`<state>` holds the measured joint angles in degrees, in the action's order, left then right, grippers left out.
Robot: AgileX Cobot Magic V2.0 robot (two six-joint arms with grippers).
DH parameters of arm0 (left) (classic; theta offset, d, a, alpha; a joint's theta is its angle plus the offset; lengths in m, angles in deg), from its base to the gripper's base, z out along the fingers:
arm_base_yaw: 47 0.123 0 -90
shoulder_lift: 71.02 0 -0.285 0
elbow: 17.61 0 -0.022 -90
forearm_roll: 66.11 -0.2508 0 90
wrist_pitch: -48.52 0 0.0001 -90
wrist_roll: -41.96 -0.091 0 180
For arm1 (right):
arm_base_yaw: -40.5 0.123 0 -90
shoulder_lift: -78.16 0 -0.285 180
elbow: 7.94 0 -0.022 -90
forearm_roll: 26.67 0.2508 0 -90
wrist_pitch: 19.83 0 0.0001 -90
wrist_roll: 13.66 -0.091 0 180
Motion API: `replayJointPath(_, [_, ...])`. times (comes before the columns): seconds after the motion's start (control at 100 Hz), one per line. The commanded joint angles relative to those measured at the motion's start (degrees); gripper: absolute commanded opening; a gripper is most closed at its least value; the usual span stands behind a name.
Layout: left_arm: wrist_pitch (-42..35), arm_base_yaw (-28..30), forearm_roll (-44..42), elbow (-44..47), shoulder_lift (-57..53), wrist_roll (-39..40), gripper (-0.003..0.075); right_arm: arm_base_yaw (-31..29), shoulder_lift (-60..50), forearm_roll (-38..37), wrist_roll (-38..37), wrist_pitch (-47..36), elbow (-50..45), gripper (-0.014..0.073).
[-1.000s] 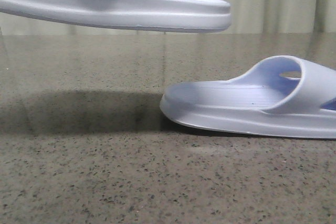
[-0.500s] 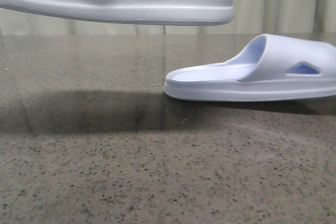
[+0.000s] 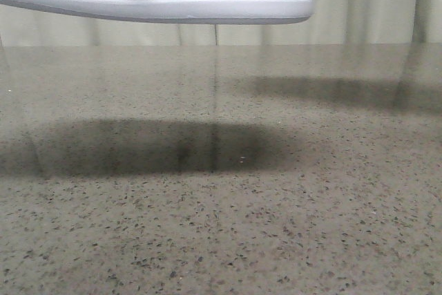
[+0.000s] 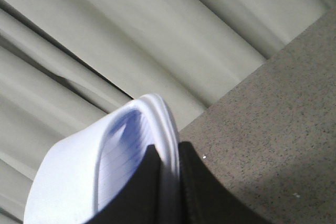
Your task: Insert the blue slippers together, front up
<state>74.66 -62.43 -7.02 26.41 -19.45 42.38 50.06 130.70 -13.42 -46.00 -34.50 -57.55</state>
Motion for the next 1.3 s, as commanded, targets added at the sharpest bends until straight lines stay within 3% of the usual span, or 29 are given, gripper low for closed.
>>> replayJointPath(0.0, [-1.5, -0.3, 2.6, -1.7, -0.3, 0.0, 0.0016, 0.0, -3.5, -0.4, 0.3, 1.6, 4.4, -0.0106])
replayJointPath(0.21, [-1.7, -0.3, 2.6, -1.7, -0.3, 0.0, 0.0016, 0.0, -10.2, -0.4, 0.3, 22.0, 11.7, -0.0106])
replayJointPath(0.55, [-1.7, -0.3, 2.6, -1.7, -0.3, 0.0, 0.0016, 0.0, -15.0, 0.7, 0.3, 39.6, 14.6, -0.0107])
replayJointPath(0.93, [1.1, -0.3, 3.2, -1.7, -0.3, 0.0, 0.0016, 0.0, -15.1, 8.5, 3.9, 43.5, 14.6, -0.0107])
replayJointPath(1.29, [7.3, -0.3, 13.7, -1.7, -0.3, -5.7, 0.0016, 0.0, -15.1, 16.4, 11.0, 47.1, 14.5, -0.0107])
